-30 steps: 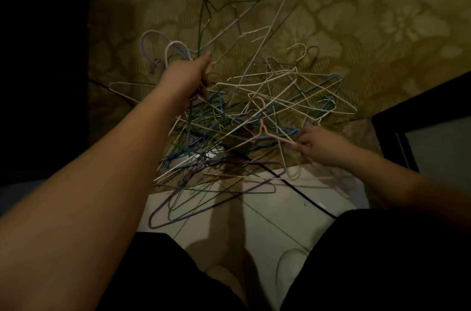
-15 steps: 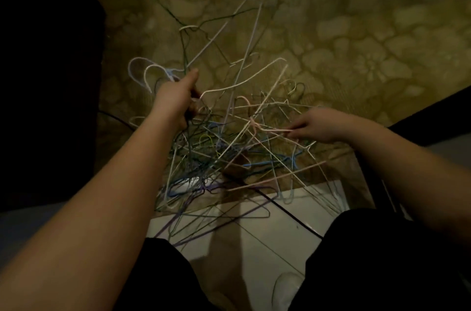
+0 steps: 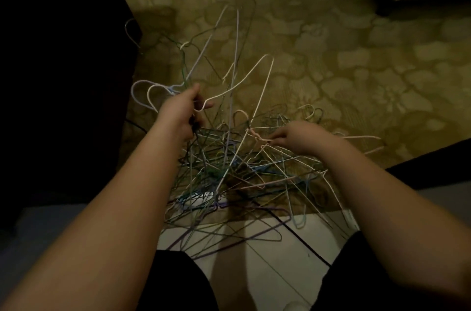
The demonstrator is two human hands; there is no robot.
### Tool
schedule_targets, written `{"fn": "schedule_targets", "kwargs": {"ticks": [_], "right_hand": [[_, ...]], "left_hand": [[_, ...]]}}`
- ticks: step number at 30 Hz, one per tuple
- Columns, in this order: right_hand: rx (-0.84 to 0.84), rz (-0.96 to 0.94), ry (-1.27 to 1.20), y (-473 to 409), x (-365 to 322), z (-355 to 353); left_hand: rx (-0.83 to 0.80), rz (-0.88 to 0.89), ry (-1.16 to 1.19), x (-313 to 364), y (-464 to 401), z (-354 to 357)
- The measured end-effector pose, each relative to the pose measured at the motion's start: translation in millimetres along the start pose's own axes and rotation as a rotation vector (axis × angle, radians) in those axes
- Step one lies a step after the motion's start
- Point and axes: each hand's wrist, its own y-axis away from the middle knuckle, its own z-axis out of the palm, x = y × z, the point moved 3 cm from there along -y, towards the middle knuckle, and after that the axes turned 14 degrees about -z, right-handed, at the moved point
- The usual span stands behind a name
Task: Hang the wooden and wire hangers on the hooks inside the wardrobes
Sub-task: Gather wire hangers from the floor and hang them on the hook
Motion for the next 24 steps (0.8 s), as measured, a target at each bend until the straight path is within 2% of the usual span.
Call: {"fn": "schedule_targets", "kwargs": {"ticks": [11,18,24], "right_hand": [[-0.053,0.002,-0.017,-6.7,-1.0,-11.5],[0.199,-0.048,-0.163,-4.3,-3.7,-33.2],[0.323,0.027,-0.05,-4.4,-4.1,-39.2]], "left_hand": [[0.026,0.009,0.152,13.0,-2.2,-29.6],[-0.029,0.025,0.162,14.0,1.1,-28.8],[-0.178,0.056,0.033,7.3,6.9,-18.1]]}}
